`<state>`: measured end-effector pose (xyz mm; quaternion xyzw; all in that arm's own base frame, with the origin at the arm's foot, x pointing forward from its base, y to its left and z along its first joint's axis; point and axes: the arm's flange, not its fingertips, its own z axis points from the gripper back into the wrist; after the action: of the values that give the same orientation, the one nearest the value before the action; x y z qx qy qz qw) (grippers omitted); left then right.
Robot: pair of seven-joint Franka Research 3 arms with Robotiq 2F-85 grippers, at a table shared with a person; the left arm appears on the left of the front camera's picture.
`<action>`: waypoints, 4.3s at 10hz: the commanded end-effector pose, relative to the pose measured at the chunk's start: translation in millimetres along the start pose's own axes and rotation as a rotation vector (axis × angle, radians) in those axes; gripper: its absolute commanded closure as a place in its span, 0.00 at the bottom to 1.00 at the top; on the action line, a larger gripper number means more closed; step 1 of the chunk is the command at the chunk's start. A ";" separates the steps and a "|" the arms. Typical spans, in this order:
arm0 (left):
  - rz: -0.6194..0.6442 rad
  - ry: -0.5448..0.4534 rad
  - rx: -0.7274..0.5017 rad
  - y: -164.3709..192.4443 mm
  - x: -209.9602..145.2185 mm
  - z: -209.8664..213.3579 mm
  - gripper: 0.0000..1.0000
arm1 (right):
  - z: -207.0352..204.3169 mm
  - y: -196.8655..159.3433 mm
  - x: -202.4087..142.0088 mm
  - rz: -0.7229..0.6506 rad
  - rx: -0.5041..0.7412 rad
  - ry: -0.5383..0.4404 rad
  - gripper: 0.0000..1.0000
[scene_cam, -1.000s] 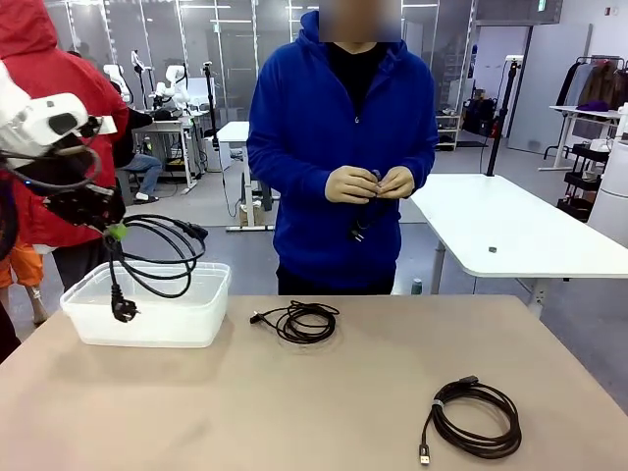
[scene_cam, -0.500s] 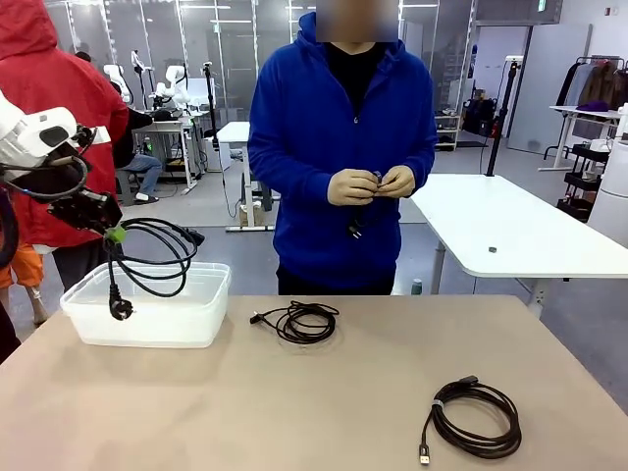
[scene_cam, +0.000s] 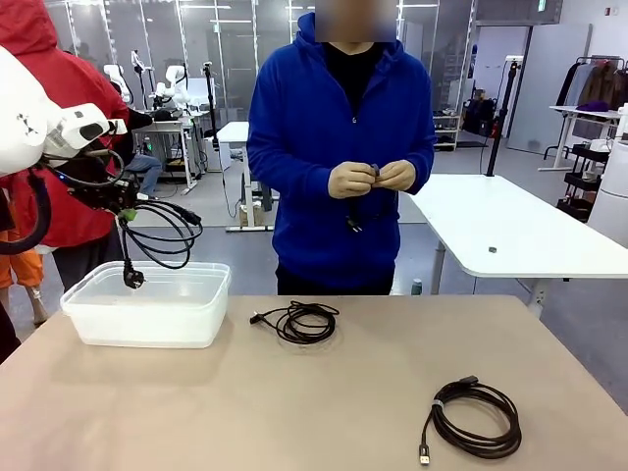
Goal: Organize and store the cables.
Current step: Place the Power Cable into the Organizing box.
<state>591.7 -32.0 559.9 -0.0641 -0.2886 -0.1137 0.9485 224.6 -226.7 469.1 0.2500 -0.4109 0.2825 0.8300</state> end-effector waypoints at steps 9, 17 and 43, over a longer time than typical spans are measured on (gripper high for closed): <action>0.164 0.206 0.117 29.6 -63.5 -98.5 0.67 | 0.3 0.3 -1.2 0.016 0.004 -0.011 0.00; 0.154 0.205 0.175 4.6 -61.3 -89.9 0.02 | 0.3 0.3 -1.2 0.016 0.004 -0.011 0.00; 0.022 0.230 -0.176 23.5 -110.7 -26.6 0.00 | 0.3 0.3 -1.2 0.016 0.004 -0.011 0.00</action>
<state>536.7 -11.0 475.4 -0.1191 -0.1733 -0.1056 0.9719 224.2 -227.1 469.0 0.2499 -0.4114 0.2822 0.8298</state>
